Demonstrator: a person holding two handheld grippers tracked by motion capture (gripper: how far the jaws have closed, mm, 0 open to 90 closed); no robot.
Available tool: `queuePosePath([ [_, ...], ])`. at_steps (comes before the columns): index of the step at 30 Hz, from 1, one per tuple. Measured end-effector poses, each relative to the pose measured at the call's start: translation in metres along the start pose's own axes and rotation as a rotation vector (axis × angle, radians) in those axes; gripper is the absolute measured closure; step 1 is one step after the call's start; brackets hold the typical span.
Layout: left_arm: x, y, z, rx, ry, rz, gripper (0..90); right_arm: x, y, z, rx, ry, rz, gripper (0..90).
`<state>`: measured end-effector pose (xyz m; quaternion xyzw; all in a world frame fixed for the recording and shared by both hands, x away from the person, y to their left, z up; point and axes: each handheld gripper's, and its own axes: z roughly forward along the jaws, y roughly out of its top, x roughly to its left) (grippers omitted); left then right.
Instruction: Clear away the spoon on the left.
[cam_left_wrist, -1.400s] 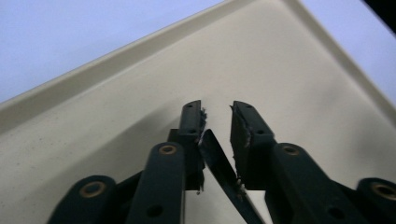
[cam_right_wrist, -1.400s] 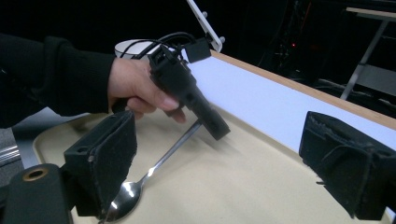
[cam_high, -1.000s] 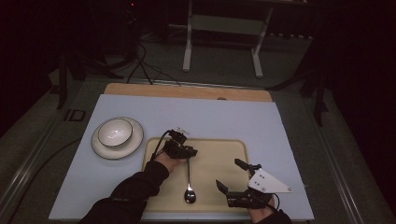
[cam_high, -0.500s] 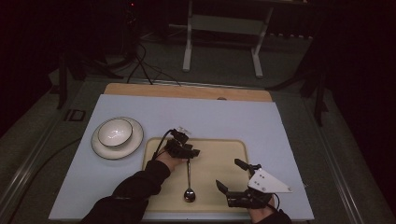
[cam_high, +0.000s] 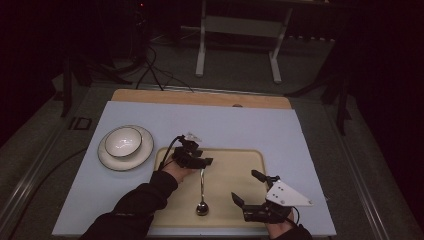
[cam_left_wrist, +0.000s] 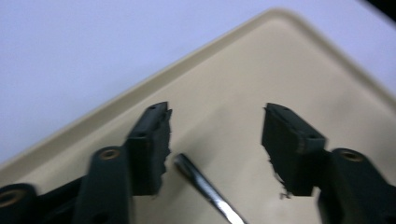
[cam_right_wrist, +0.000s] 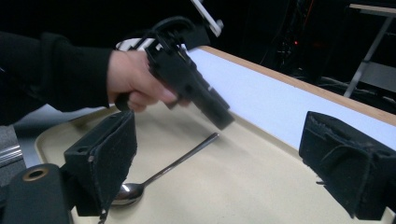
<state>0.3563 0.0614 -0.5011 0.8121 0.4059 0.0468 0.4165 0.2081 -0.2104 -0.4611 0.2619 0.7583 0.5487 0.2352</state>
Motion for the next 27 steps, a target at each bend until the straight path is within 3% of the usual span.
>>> queuePosePath([
  [3, -0.003, 0.003, -0.013, -0.047, -0.066, 0.007, 26.6, 0.0, 0.0, 0.0, 0.002, -0.003, 0.001, 11.5],
  [10, -0.01, 0.003, -0.032, -0.099, -0.164, 0.053, 0.7, 0.0, 0.0, 0.001, 0.007, -0.004, -0.001, 11.5],
  [16, -0.017, 0.0, -0.05, -0.153, -0.186, 0.104, 0.7, 0.0, -0.001, 0.001, 0.01, -0.004, -0.001, 11.5],
  [22, -0.023, -0.005, -0.072, -0.209, -0.169, 0.165, 0.8, 0.0, -0.001, 0.002, 0.012, -0.001, 0.002, 11.5],
  [27, -0.025, -0.008, -0.091, -0.224, -0.159, 0.174, 0.8, -0.001, -0.001, 0.002, 0.012, -0.001, 0.005, 11.5],
])
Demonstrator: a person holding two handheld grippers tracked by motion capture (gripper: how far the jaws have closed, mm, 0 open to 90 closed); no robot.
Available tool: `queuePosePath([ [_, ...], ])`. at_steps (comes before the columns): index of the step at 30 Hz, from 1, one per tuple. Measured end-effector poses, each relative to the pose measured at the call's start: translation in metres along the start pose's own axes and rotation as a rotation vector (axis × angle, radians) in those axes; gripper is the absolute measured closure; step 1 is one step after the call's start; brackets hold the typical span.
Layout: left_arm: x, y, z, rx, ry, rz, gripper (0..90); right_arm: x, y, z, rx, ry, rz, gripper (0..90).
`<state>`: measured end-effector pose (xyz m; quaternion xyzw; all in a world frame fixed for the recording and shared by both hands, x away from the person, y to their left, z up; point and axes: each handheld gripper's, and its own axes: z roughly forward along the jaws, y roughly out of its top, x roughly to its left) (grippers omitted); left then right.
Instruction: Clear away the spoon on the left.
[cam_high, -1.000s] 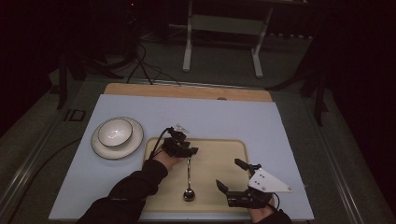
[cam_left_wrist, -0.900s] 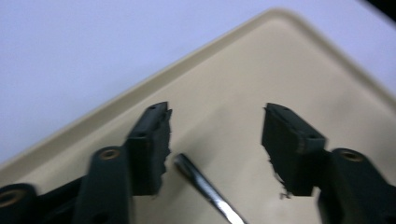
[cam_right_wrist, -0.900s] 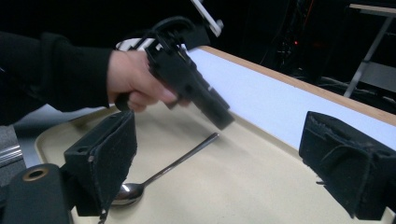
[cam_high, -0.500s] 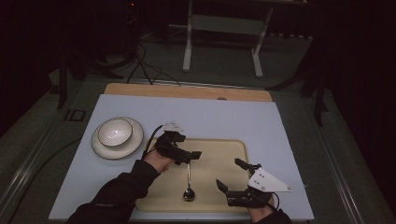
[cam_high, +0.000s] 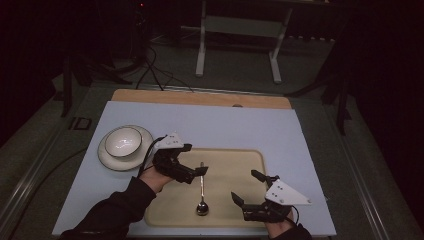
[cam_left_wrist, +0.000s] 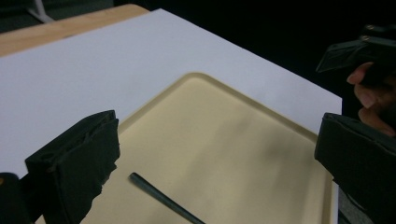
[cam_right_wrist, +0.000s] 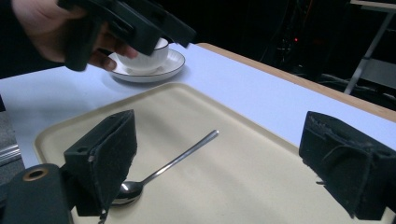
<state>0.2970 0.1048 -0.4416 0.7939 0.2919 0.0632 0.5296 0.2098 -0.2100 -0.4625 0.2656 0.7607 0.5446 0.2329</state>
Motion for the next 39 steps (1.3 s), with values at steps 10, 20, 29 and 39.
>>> queuePosePath([
  [10, -0.009, -0.003, -0.034, -0.019, 0.015, 0.035, 0.8, -0.001, 0.0, 0.001, 0.002, 0.003, 0.004, 11.5],
  [20, -0.013, -0.014, -0.063, -0.041, 0.054, 0.055, 0.8, 0.0, 0.0, 0.001, 0.006, -0.002, 0.002, 11.5],
  [29, -0.016, -0.03, -0.071, -0.025, 0.056, 0.065, 0.8, 0.0, 0.0, 0.001, 0.007, -0.002, 0.0, 11.5],
  [39, -0.016, -0.05, -0.07, 0.04, 0.093, 0.074, 0.8, 0.0, 0.0, 0.0, 0.007, -0.004, -0.005, 11.5],
])
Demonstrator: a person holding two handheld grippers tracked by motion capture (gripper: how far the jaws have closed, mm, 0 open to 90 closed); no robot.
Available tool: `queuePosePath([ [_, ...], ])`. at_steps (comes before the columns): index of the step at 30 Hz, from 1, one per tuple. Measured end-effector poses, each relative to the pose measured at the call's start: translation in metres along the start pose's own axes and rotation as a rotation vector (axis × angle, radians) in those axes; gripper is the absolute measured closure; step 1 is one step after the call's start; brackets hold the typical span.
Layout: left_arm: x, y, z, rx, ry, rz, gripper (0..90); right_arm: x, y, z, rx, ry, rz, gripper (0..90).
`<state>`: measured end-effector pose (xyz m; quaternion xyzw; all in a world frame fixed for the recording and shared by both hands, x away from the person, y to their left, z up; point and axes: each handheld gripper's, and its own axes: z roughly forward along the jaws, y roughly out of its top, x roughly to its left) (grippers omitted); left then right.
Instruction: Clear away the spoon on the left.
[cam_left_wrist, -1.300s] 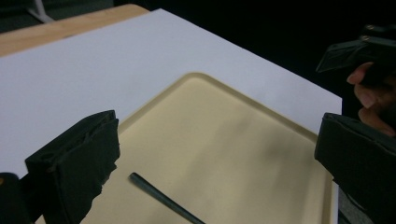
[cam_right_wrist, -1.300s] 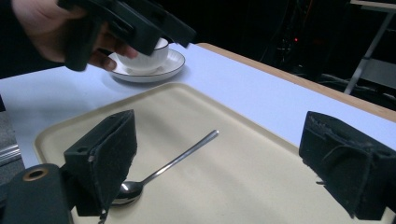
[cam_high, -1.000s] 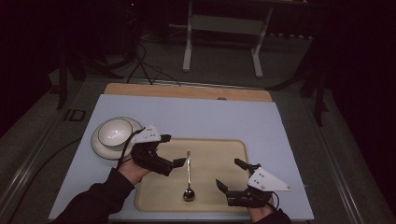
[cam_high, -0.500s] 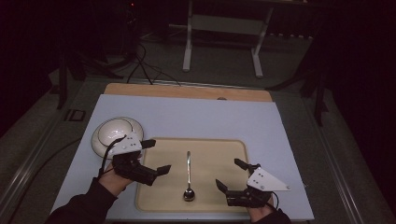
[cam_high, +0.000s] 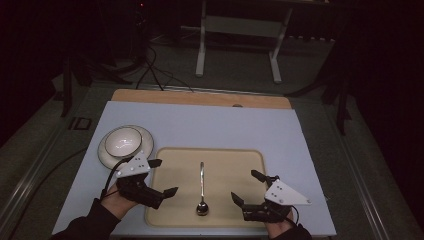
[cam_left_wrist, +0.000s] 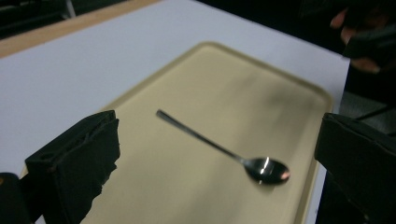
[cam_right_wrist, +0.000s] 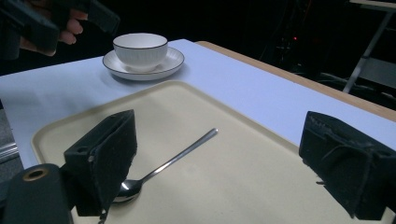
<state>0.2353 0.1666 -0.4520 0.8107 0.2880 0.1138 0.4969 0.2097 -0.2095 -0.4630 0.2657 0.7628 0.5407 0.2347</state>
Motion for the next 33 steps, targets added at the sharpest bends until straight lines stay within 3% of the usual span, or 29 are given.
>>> queuePosePath([
  [11, 0.006, -0.02, -0.004, 0.022, 0.044, -0.009, 0.8, -0.001, -0.001, 0.001, 0.015, -0.008, 0.001, 11.5],
  [15, 0.01, -0.035, -0.005, 0.039, 0.05, -0.026, 0.8, -0.003, -0.003, 0.003, 0.032, -0.007, 0.009, 11.5],
  [20, 0.013, -0.044, -0.01, 0.031, 0.051, -0.039, 0.8, -0.004, -0.004, 0.004, 0.039, -0.008, 0.015, 11.5],
  [23, 0.015, -0.047, -0.012, 0.031, 0.047, -0.027, 0.8, -0.004, -0.005, 0.004, 0.043, -0.008, 0.021, 11.5],
  [28, 0.019, -0.058, -0.02, 0.006, 0.046, -0.072, 0.8, -0.005, -0.006, 0.006, 0.057, -0.004, 0.022, 11.5],
  [33, 0.017, -0.062, -0.021, 0.009, 0.022, -0.082, 0.8, -0.006, -0.006, 0.006, 0.061, -0.001, 0.022, 11.5],
])
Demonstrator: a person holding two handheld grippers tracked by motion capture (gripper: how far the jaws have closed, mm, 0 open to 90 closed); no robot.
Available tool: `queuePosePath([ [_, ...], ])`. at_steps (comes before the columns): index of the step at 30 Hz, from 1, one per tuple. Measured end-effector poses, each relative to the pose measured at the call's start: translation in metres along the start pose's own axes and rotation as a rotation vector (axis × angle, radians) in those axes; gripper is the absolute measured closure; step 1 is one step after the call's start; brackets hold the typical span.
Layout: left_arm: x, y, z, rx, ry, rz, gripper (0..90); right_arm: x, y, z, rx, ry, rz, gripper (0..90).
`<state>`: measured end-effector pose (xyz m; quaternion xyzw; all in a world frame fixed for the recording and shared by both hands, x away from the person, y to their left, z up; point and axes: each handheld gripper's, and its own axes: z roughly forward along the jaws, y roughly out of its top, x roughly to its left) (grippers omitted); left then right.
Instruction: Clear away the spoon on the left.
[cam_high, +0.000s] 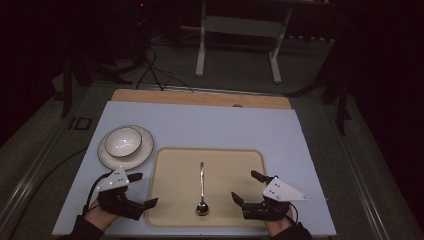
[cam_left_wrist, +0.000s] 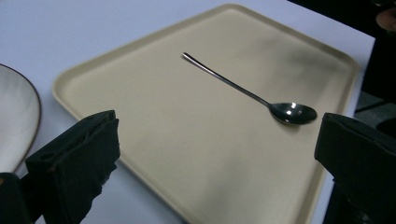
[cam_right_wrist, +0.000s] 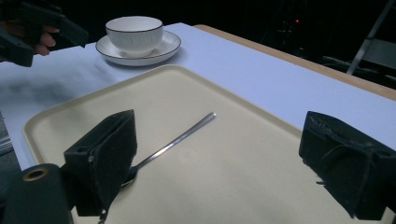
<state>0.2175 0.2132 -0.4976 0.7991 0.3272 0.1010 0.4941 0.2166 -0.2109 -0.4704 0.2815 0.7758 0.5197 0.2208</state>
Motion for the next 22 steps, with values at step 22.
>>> queuePosePath([
  [22, 0.0025, -0.0011, 0.007, -0.054, -0.006, -0.015, 0.8, -0.0047, -0.0035, 0.0035, 0.041, 0.003, 0.028, 11.5],
])
